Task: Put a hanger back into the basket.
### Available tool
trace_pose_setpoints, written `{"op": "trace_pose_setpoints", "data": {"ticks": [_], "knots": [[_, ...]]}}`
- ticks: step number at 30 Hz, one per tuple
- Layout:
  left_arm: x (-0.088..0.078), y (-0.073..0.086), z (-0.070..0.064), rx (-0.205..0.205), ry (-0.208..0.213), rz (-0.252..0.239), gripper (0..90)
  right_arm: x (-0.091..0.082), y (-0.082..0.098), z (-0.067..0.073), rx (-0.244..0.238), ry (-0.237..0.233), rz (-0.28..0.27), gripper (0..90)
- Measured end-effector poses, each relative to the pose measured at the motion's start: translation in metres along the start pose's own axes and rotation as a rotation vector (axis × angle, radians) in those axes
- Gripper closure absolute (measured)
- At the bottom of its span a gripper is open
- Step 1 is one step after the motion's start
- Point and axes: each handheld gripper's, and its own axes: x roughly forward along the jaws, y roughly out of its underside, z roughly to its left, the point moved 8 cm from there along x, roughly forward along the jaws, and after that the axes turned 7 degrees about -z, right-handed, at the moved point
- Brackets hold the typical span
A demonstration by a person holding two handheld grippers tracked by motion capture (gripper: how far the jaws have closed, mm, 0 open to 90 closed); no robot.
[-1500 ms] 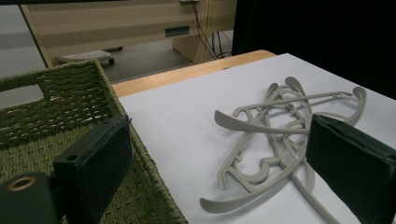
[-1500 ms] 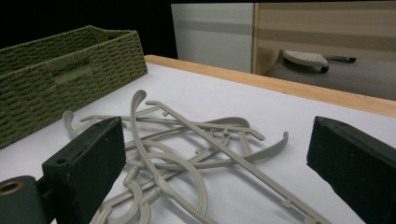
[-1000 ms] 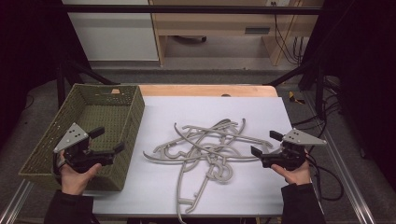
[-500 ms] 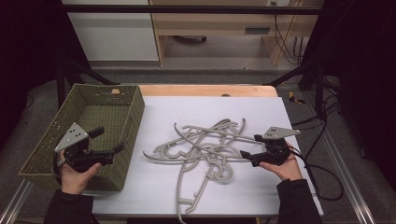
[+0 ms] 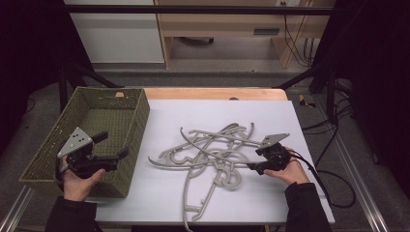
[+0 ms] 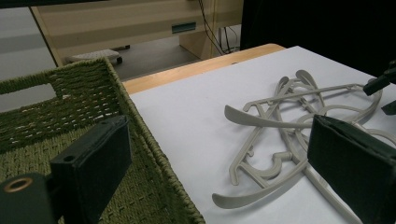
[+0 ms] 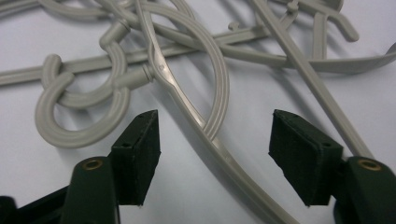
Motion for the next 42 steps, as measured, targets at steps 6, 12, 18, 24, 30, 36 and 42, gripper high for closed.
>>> {"op": "trace_pose_setpoints", "data": {"ticks": [6,12,18,24,30,36,42], "knots": [[0.001,0.001,0.000,0.005,0.002,0.008,6.0,0.011,0.010,-0.001,-0.035,-0.030,0.076,45.0],[0.003,0.002,-0.002,0.012,0.003,0.017,6.0,0.019,0.013,-0.003,-0.045,-0.048,0.100,49.9],[0.003,0.003,-0.001,0.012,0.001,0.016,6.2,0.028,0.018,-0.004,-0.042,-0.074,0.141,60.4],[0.004,0.003,-0.002,0.014,0.004,0.018,6.4,0.030,0.017,-0.005,-0.060,-0.073,0.133,64.6],[0.003,0.002,-0.003,0.018,0.008,0.017,6.6,0.021,0.020,0.004,-0.114,-0.150,0.152,75.2],[0.003,0.002,-0.004,0.022,0.010,0.017,6.8,0.013,0.020,0.009,-0.091,-0.197,0.166,78.3],[0.002,0.000,-0.007,0.030,0.015,0.011,6.9,0.003,0.014,0.012,-0.034,-0.214,0.151,79.7]]}}
